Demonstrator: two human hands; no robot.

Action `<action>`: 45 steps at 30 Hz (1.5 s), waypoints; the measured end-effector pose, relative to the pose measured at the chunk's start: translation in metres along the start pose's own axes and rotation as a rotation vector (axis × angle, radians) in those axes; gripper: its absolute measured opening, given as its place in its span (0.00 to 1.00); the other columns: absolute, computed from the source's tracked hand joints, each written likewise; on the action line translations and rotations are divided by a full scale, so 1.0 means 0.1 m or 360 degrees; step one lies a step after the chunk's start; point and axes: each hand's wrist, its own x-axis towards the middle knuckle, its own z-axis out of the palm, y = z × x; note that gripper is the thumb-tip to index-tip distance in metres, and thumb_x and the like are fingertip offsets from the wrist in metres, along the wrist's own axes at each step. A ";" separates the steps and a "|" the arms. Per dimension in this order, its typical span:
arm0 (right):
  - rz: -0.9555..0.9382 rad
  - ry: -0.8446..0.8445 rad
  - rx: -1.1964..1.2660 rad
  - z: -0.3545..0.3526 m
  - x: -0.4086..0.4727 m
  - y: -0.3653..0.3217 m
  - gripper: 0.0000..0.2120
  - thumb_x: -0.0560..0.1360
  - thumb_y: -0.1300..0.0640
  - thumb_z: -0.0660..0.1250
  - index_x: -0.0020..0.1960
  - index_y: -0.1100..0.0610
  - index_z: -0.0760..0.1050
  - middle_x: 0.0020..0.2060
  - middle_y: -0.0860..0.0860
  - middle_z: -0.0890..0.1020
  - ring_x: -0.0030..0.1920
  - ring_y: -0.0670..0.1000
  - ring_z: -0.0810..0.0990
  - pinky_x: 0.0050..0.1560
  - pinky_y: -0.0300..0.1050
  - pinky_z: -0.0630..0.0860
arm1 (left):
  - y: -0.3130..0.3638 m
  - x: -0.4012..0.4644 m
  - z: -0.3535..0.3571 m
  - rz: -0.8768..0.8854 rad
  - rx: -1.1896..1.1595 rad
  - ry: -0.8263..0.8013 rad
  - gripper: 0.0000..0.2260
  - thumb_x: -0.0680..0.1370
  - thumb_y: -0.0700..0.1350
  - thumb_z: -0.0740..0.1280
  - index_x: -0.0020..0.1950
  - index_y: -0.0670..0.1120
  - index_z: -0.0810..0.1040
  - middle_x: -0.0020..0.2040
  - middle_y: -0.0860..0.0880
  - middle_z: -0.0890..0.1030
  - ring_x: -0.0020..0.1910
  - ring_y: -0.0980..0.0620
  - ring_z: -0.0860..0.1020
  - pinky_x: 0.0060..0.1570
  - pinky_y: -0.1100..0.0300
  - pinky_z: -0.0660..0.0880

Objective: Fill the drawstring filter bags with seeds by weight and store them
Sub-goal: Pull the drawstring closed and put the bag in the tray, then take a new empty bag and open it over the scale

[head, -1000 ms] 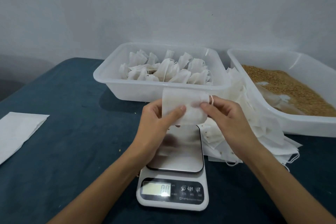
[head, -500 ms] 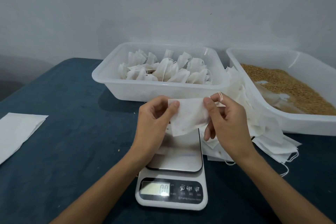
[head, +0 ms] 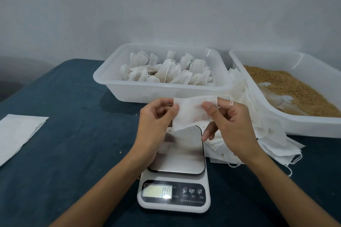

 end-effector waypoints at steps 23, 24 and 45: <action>-0.0114 -0.0204 -0.0032 -0.09 -0.01 -0.20 0.39 0.77 0.28 0.51 0.50 0.61 0.84 0.40 0.54 0.87 0.25 0.56 0.81 0.24 0.47 0.71 | 0.10 -0.13 0.05 0.0676 0.1055 -0.0560 0.24 0.74 0.38 0.75 0.70 0.45 0.76 0.60 0.50 0.82 0.59 0.49 0.80 0.61 0.47 0.75; -0.0110 -0.0250 -0.0042 -0.07 -0.02 -0.21 0.41 0.76 0.27 0.50 0.50 0.61 0.84 0.39 0.53 0.87 0.25 0.56 0.81 0.24 0.49 0.71 | 0.11 -0.14 0.08 0.0654 0.1040 -0.0582 0.23 0.74 0.41 0.74 0.69 0.45 0.76 0.58 0.50 0.83 0.57 0.49 0.81 0.59 0.47 0.76; -0.0542 -0.0380 -0.0414 -0.04 0.00 -0.55 0.38 0.81 0.32 0.50 0.42 0.61 0.84 0.34 0.43 0.84 0.24 0.51 0.78 0.26 0.40 0.71 | 0.12 -0.21 0.16 0.0263 0.0579 -0.0571 0.16 0.74 0.46 0.75 0.58 0.45 0.77 0.47 0.50 0.84 0.49 0.46 0.82 0.53 0.48 0.79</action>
